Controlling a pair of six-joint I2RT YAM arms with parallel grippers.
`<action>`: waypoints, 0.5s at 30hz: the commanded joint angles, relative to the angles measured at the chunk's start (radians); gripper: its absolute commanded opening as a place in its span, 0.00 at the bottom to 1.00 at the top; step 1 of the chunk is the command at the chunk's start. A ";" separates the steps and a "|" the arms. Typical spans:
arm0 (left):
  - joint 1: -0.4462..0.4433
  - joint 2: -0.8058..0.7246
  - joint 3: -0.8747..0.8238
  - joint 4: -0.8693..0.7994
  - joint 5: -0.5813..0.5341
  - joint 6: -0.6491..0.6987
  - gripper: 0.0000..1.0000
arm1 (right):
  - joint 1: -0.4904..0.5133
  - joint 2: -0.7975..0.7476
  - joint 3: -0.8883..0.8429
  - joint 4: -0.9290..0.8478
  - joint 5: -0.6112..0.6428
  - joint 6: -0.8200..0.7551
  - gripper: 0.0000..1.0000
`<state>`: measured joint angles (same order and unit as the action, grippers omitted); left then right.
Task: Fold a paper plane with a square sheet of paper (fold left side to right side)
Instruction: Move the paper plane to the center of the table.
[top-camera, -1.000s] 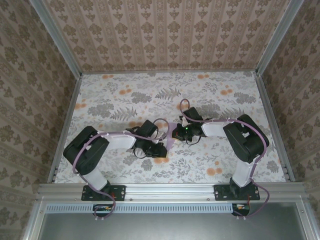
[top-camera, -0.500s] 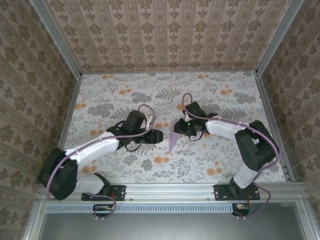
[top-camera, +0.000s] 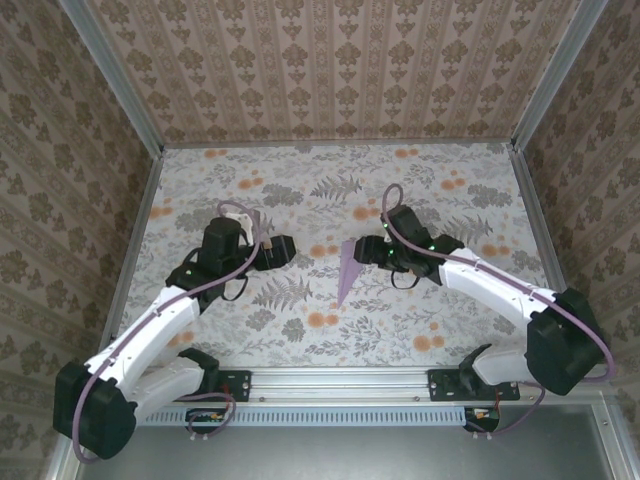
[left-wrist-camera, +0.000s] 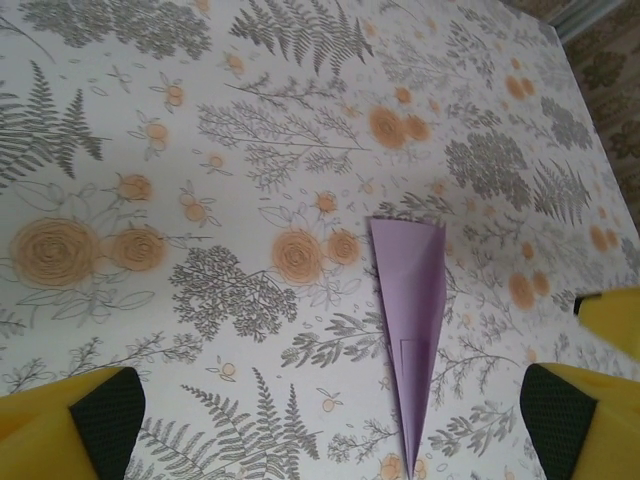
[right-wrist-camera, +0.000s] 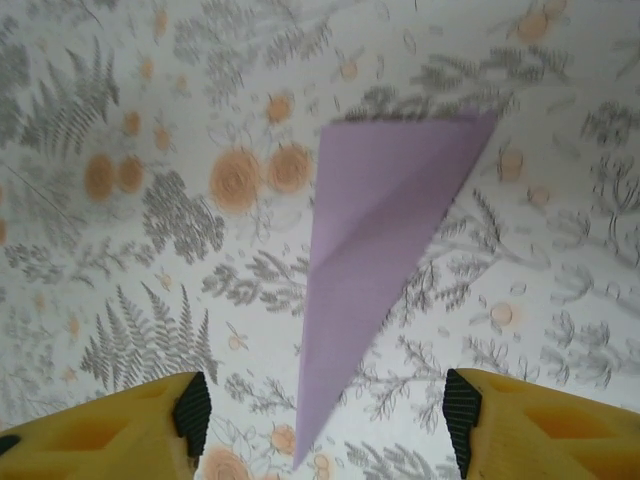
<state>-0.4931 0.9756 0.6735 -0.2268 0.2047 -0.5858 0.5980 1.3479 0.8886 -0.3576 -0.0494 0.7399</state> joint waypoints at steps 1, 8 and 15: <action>0.019 -0.021 -0.021 -0.022 -0.006 0.011 1.00 | 0.075 0.068 0.047 -0.110 0.150 0.032 0.69; 0.030 -0.023 -0.032 -0.028 0.024 0.010 1.00 | 0.171 0.274 0.183 -0.147 0.254 0.089 0.74; 0.058 -0.044 -0.030 -0.059 0.026 0.021 1.00 | 0.180 0.403 0.219 -0.144 0.251 0.137 0.68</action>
<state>-0.4629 0.9592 0.6495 -0.2584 0.2207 -0.5850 0.7734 1.7184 1.0878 -0.4641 0.1684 0.8421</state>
